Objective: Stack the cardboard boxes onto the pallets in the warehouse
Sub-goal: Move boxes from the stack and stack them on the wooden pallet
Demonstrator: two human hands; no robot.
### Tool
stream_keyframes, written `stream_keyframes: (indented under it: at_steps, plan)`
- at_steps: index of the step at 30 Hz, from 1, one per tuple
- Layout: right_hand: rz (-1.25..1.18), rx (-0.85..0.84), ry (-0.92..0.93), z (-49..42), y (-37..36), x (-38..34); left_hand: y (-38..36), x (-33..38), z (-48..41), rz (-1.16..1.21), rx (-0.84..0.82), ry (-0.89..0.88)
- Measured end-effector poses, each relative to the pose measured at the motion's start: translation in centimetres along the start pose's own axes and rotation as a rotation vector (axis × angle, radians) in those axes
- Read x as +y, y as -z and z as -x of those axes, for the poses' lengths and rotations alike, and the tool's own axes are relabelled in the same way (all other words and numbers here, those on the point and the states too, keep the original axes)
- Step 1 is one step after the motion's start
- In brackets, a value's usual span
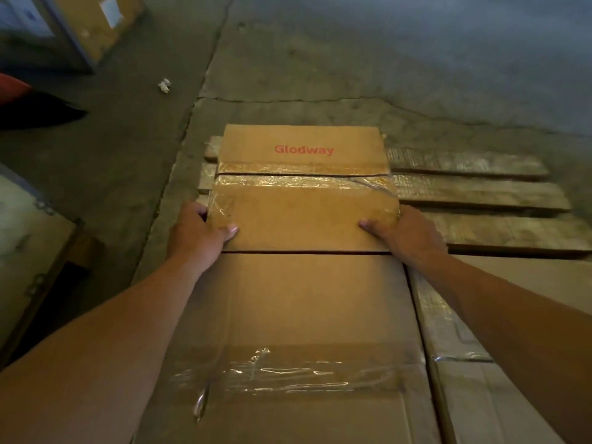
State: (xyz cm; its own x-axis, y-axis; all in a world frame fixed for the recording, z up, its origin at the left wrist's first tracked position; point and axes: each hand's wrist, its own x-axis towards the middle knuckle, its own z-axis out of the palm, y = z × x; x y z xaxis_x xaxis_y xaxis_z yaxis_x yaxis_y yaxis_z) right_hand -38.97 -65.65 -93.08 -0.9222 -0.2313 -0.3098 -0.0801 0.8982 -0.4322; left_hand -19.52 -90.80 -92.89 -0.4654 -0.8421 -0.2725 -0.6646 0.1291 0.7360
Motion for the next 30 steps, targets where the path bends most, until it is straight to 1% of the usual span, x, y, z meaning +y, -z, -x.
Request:
stream_keyframes:
  at_steps: [2, 5, 8, 11, 14, 18, 22, 25, 27, 30]
  plan:
    - [0.075, 0.013, -0.054, -0.2, -0.3, -0.3, -0.1, 0.5, 0.1, -0.055, 0.014, 0.009]
    - [0.21, 0.014, -0.103, 0.7, 0.4, -1.7, 0.1, 2.3, 0.5, -0.259, 0.094, -0.024]
    - [0.251, 0.054, -0.015, 2.6, 1.8, -1.9, 0.4, 4.2, 2.7, -0.378, 0.17, -0.134]
    - [0.198, 0.038, 0.029, 5.3, 3.6, -0.2, 0.9, 4.8, 6.8, -0.396, 0.147, -0.201]
    - [0.127, 0.002, 0.037, 9.1, 6.6, 0.9, 2.5, 6.3, 11.5, -0.411, 0.064, -0.251]
    - [0.114, -0.047, 0.045, 16.0, 13.3, 1.0, 5.9, 10.0, 17.9, -0.454, -0.049, -0.33]
    - [0.105, -0.031, 0.044, 24.1, 21.8, 1.3, 11.0, 16.5, 26.4, -0.464, -0.126, -0.391]
    - [0.1, -0.028, 0.045, 29.8, 27.9, 1.6, 14.0, 21.4, 32.2, -0.467, -0.154, -0.448]
    - [0.078, -0.003, 0.042, 34.0, 32.7, 1.9, 16.2, 25.1, 36.6, -0.494, -0.177, -0.49]
    - [0.039, 0.082, 0.002, 40.3, 39.9, 2.9, 19.4, 30.2, 43.5, -0.494, -0.196, -0.614]
